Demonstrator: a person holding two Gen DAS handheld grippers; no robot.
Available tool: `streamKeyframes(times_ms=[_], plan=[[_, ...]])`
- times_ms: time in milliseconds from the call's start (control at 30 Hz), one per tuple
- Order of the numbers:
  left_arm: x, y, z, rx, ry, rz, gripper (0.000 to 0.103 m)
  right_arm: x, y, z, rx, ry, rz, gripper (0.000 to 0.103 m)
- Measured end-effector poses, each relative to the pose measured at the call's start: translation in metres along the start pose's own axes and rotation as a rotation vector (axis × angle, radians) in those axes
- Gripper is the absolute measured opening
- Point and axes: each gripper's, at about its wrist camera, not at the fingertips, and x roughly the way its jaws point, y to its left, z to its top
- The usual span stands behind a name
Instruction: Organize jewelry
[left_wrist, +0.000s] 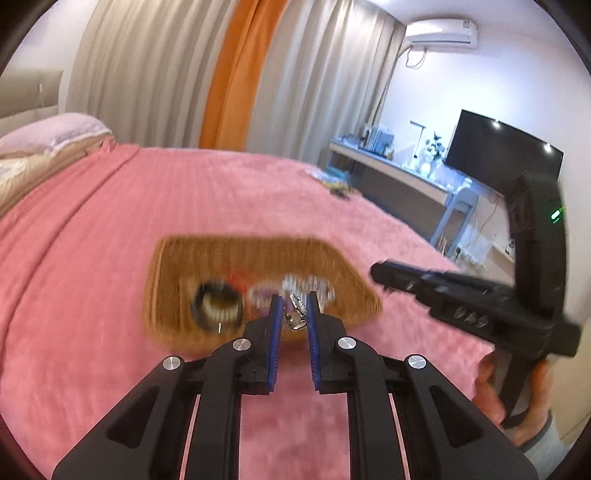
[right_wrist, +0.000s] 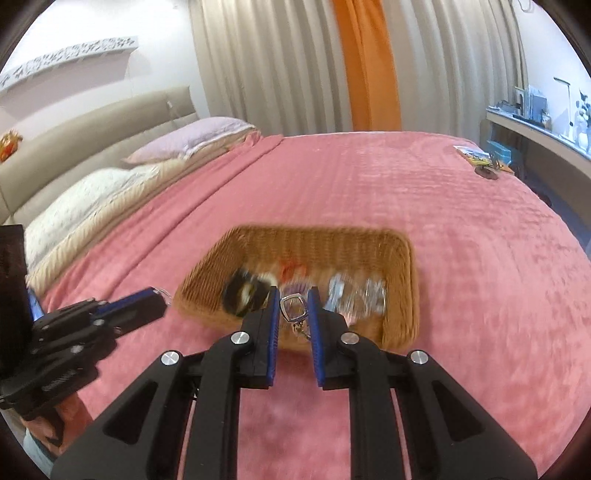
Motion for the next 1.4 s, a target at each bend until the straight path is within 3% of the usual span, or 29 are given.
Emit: streamKeyframes(times_ms=[167,233,400,667,733,800,833,1000,1133,1233,1300,1367,1400], plan=[[0.045,0.018,0.029,-0.014,0.002,0.003,0.011,0.054,-0.020,0.024,0.056,0.045,-0.002,0.013],[0.072,0.033,0.033,-0.051,0.029,-0.019,0.012,0.077,-0.025,0.026,0.056,0.077,-0.018,0.013],[0.127,0.061,0.034,-0.098,0.071,0.016,0.012,0.127,-0.037,0.024,0.074,0.149,-0.022,0.013],[0.146,0.066,0.027,-0.063,0.103,0.041,0.012,0.149,-0.051,0.015,0.113,0.185,-0.037,0.014],[0.146,0.069,0.026,-0.072,0.098,0.042,0.018,0.147,-0.054,0.017,0.127,0.177,-0.029,0.014],[0.139,0.071,0.027,-0.085,0.082,0.041,0.041,0.143,-0.057,0.019,0.133,0.160,-0.027,0.015],[0.133,0.070,0.028,-0.088,0.067,0.040,0.044,0.140,-0.058,0.020,0.135,0.154,-0.025,0.018],[0.100,0.062,0.031,-0.089,0.021,0.029,0.046,0.110,-0.056,0.024,0.154,0.113,-0.004,0.018],[0.053,0.045,0.031,-0.070,-0.033,0.023,0.051,0.063,-0.040,0.022,0.124,0.061,0.004,0.020],[0.017,0.029,0.029,-0.042,-0.075,0.040,0.067,0.022,-0.026,0.014,0.098,0.001,-0.028,0.030],[-0.013,0.017,0.023,-0.033,-0.123,0.105,0.086,-0.009,-0.018,0.003,0.092,-0.056,-0.058,0.037],[-0.036,0.008,0.015,-0.027,-0.155,0.144,0.090,-0.031,-0.012,-0.008,0.094,-0.100,-0.068,0.054],[-0.046,0.005,0.010,-0.025,-0.164,0.159,0.090,-0.043,-0.010,-0.015,0.098,-0.125,-0.074,0.055]])
